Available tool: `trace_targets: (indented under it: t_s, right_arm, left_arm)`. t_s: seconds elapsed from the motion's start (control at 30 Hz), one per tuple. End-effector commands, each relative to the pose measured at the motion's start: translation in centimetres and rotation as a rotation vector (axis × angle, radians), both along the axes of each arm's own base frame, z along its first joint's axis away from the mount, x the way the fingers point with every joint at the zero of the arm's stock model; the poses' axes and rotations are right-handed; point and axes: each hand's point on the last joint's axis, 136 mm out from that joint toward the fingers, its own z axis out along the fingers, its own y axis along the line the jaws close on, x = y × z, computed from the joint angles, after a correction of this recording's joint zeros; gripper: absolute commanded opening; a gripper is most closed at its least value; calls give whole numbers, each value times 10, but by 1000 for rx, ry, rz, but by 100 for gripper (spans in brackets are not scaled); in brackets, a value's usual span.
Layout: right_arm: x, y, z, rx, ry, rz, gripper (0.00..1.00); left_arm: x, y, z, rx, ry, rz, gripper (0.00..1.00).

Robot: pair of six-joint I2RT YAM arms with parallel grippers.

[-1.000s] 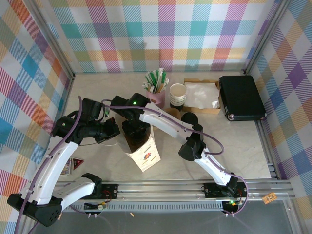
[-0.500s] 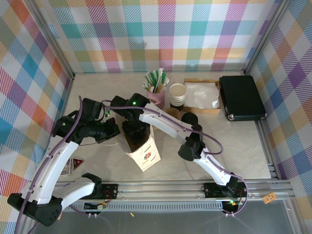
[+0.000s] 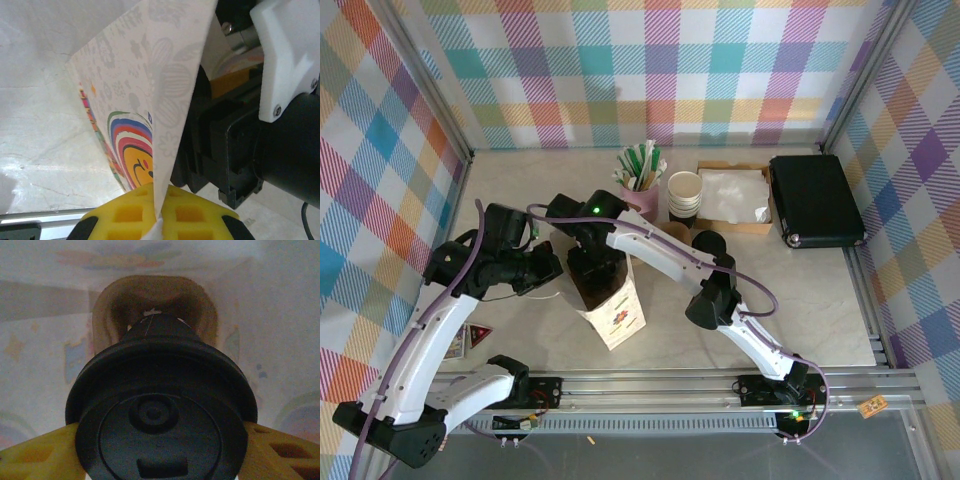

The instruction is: Pack the takeout coffee

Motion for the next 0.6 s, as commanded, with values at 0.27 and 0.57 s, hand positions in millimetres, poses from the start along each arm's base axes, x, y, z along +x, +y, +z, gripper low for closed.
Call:
trace_targets:
  t_s: [0.27,0.57]
  right_arm:
    - [-20,-17,10,-47,66,14,17]
    - [-7,-16,1,-69,15,11,20]
  left_arm:
    - [-1,7,5,52,51,9,23]
    - [2,-7,-5,13,89,-53,11]
